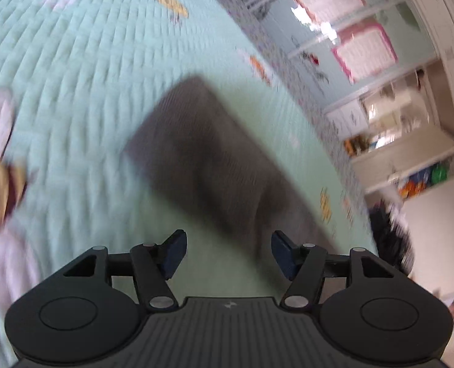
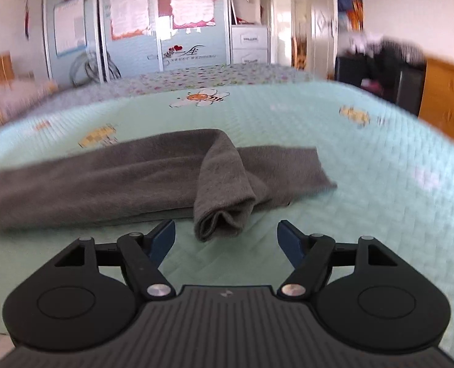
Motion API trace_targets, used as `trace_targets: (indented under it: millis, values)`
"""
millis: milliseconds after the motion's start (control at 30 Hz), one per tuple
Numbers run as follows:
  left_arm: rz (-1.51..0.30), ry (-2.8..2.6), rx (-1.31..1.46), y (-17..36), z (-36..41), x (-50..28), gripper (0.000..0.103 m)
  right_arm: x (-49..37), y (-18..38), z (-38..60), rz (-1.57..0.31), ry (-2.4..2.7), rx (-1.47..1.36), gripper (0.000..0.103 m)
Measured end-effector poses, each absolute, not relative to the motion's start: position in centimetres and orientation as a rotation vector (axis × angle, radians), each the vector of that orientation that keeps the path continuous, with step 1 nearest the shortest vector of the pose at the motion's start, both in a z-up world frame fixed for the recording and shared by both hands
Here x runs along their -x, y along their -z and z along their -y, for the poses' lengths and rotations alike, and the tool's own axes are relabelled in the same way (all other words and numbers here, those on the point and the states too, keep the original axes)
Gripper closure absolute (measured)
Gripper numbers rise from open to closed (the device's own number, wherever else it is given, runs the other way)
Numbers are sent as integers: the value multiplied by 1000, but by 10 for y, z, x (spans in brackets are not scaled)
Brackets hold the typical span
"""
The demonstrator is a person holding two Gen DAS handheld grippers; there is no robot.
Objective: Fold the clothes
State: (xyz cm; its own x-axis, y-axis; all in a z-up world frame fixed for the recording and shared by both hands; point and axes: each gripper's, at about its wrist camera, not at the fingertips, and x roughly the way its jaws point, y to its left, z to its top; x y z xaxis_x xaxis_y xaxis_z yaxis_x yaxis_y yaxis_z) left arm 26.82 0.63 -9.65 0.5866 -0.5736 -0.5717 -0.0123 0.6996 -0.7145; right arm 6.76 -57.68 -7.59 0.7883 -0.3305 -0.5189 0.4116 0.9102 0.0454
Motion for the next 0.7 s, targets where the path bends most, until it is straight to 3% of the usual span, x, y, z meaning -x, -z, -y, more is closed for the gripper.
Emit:
trace_targets:
  millis: [33, 67, 133, 167, 433, 533, 600, 633, 700]
  values:
    - [-892, 373, 727, 100, -3, -260, 40, -68, 75, 578, -523, 406, -150, 43]
    - [-885, 383, 716, 103, -1, -252, 40, -68, 74, 580, -519, 410, -141, 64]
    - [-858, 393, 682, 103, 4, -242, 40, -68, 72, 582, -509, 419, -123, 89]
    - [-852, 397, 667, 102, 6, -240, 40, -69, 71, 584, -504, 424, -114, 91]
    - [-838, 402, 620, 102, 16, -237, 37, -75, 14, 637, -443, 427, -154, 90]
    - [-835, 398, 613, 100, 20, -238, 35, -101, -1, 682, -504, 419, -255, 86]
    - [-832, 395, 607, 99, 23, -239, 34, -118, 5, 714, -542, 460, -316, 68]
    - [-833, 395, 607, 99, 24, -238, 34, -124, 11, 729, -560, 494, -346, 50]
    - [-833, 398, 610, 99, 23, -236, 34, -124, 27, 744, -592, 590, -398, 47]
